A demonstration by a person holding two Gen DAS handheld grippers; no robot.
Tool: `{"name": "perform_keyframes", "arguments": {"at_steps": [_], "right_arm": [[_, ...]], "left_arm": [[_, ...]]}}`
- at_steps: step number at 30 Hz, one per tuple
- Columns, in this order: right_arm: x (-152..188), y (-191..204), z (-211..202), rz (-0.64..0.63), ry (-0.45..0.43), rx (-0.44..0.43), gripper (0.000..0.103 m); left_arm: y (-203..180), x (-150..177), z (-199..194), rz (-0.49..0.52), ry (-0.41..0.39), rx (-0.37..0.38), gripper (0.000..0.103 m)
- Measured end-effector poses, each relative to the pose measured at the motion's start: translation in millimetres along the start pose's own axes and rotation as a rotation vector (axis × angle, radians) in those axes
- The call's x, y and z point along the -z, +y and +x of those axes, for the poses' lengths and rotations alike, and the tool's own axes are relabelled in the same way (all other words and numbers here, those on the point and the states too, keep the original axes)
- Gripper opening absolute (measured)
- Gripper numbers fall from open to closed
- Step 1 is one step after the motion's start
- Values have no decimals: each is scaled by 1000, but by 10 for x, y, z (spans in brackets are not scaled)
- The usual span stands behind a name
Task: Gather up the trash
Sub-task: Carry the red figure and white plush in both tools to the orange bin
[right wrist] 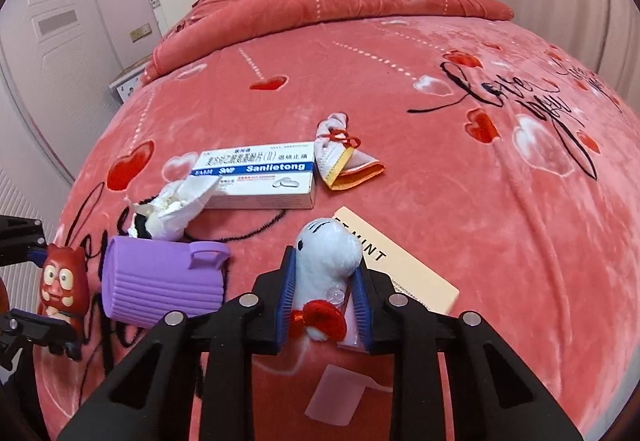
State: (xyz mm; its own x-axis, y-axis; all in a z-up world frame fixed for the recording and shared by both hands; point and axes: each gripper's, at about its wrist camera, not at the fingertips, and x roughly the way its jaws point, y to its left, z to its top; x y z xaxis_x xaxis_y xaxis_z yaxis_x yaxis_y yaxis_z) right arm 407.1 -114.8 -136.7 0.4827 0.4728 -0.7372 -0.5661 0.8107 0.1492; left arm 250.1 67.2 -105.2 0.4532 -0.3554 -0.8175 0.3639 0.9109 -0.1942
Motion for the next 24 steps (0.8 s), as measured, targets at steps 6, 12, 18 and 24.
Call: {"name": "perform_keyframes", "arguments": {"at_steps": [6, 12, 18, 24], "right_arm": [[120, 155, -479, 31, -38, -84, 26], [474, 432, -1031, 34, -31, -133, 26], [975, 699, -1551, 57, -26, -140, 26], [1490, 897, -2034, 74, -27, -137, 26]], "left_arm": [[-103, 35, -140, 0, -12, -5, 57], [-312, 158, -385, 6, -27, -15, 57], [-703, 426, -626, 21, -25, -1, 57], [-1082, 705, -829, 44, -18, 10, 57]]}}
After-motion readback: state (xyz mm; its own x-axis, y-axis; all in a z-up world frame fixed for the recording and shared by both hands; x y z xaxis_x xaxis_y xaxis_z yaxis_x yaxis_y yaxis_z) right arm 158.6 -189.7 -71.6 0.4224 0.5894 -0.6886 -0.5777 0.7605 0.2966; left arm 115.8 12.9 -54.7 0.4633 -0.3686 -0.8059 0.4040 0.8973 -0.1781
